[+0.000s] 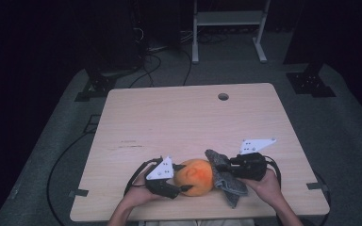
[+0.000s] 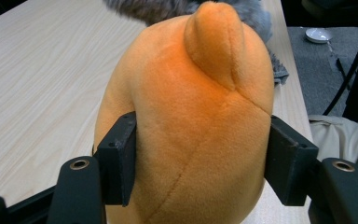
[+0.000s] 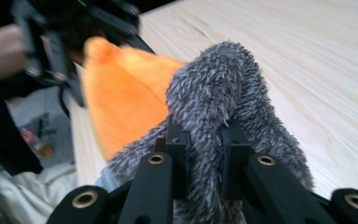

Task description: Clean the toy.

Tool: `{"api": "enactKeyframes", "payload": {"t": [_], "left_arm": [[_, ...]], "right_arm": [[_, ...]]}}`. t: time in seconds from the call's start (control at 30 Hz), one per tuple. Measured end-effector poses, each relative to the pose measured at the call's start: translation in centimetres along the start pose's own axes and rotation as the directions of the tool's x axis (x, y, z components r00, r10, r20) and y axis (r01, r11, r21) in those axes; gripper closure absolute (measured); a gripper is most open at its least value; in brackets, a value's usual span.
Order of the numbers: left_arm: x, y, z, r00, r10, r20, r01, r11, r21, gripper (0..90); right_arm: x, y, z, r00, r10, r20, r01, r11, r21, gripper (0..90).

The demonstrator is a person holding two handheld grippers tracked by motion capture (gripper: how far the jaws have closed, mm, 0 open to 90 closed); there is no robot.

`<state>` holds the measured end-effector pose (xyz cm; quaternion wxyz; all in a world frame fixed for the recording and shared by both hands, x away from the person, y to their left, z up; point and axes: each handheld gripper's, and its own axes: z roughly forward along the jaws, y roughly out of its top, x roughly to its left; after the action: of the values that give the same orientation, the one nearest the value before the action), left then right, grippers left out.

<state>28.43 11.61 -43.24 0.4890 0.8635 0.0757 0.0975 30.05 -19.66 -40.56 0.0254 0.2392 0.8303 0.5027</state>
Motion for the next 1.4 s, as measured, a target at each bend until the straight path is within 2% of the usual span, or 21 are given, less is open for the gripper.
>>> {"api": "enactKeyframes", "payload": {"t": [0.07,0.17,0.23,0.33,0.43,0.53,0.6,0.67,0.73,0.77,0.8,0.87,0.93,0.97,1.0,1.07,1.1,1.2,1.27,1.37,1.4], "left_arm": [[0.1,-0.1,-0.1,1.0000,-0.008,-0.001,0.008,1.0000,-0.003,36.5],[0.4,-0.3,-0.4,0.9999,-0.017,-0.004,0.017,0.9999,-0.003,36.7],[0.7,-0.4,-0.5,0.9993,-0.037,-0.001,0.037,0.9993,-0.012,36.6],[0.6,-0.4,-0.4,0.9995,-0.031,0.002,0.031,0.9994,-0.013,36.7],[0.5,-0.5,-0.5,0.9997,-0.023,-0.002,0.023,0.9997,-0.009,36.8],[0.6,-0.4,-0.6,0.9995,-0.030,-0.005,0.030,0.9995,-0.009,36.8],[0.6,-0.3,-0.5,0.9989,-0.047,-0.009,0.047,0.9988,-0.016,36.7],[0.6,-0.1,-0.2,0.9975,-0.067,-0.023,0.067,0.9974,-0.028,36.9],[0.6,0.3,0.2,0.9960,-0.080,-0.039,0.079,0.9964,-0.031,37.5],[0.3,0.8,0.8,0.9956,-0.078,-0.053,0.076,0.9967,-0.026,37.6],[0.3,0.8,0.8,0.9956,-0.078,-0.053,0.076,0.9967,-0.026,37.6],[0.2,0.9,0.8,0.9955,-0.071,-0.064,0.070,0.9975,-0.013,37.5],[0.2,0.7,0.7,0.9943,-0.085,-0.065,0.084,0.9963,-0.017,37.6],[0.0,0.8,0.9,0.9955,-0.071,-0.063,0.070,0.9974,-0.015,37.5],[-0.1,0.9,0.9,0.9961,-0.062,-0.063,0.062,0.9980,-0.010,37.6],[-0.2,0.9,1.0,0.9968,-0.048,-0.063,0.048,0.9988,-0.005,37.3],[-0.7,1.1,1.3,0.9977,-0.018,-0.065,0.019,0.9998,0.009,37.3],[-1.1,1.2,1.3,0.9981,0.009,-0.061,-0.008,0.9998,0.020,36.3],[-1.0,1.1,1.2,0.9988,0.004,-0.049,-0.003,0.9999,0.015,33.7],[-0.5,1.0,1.2,0.9984,-0.056,-0.004,0.056,0.9982,-0.020,20.8],[-0.5,1.0,1.2,0.9984,-0.056,-0.004,0.056,0.9982,-0.020,17.9]], "right_arm": [[0.5,0.5,0.0,0.9994,-0.018,-0.028,0.017,1.000,-0.024,76.7],[0.6,0.5,0.3,0.9991,-0.028,-0.030,0.028,1.000,-0.013,76.7],[-0.4,-0.3,0.7,0.9999,0.005,-0.013,-0.005,1.000,0.025,76.7],[-0.7,-0.4,0.4,0.9994,0.032,-0.016,-0.031,0.999,0.018,76.7],[0.4,0.5,0.4,0.9995,-0.009,-0.031,0.008,1.000,-0.012,76.7],[0.1,0.3,0.7,0.9999,-0.007,-0.014,0.008,1.000,0.011,76.8],[-0.4,-0.1,0.7,0.9997,-0.005,0.023,0.004,0.999,0.040,76.7],[-0.1,0.0,0.3,0.9997,0.000,0.026,-0.001,1.000,0.027,76.7],[0.8,0.7,0.2,0.9996,-0.029,-0.003,0.029,1.000,-0.006,76.7],[2.1,1.6,0.5,0.9965,-0.069,-0.046,0.067,0.997,-0.047,76.6],[2.1,1.6,0.5,0.9965,-0.069,-0.046,0.067,0.997,-0.047,76.6],[3.0,2.2,1.0,0.9926,-0.118,-0.028,0.118,0.993,-0.027,76.6],[2.6,1.9,1.1,0.9948,-0.101,-0.013,0.101,0.995,-0.019,76.7],[2.1,1.7,0.9,0.9975,-0.069,-0.017,0.069,0.997,-0.018,76.7],[2.4,1.9,0.8,0.9970,-0.074,-0.022,0.074,0.997,-0.022,76.7],[3.1,2.2,0.8,0.9945,-0.101,-0.025,0.101,0.995,-0.022,76.7],[4.4,2.8,1.1,0.9870,-0.155,-0.044,0.154,0.988,-0.020,76.7],[4.9,3.1,1.4,0.9833,-0.174,-0.051,0.174,0.985,-0.011,76.7],[4.5,3.0,1.5,0.9832,-0.174,-0.056,0.175,0.985,0.008,76.8],[3.8,2.0,1.2,0.9862,-0.151,-0.067,0.155,0.987,0.051,76.9],[3.8,2.0,1.2,0.9862,-0.151,-0.067,0.155,0.987,0.051,76.9]]}}
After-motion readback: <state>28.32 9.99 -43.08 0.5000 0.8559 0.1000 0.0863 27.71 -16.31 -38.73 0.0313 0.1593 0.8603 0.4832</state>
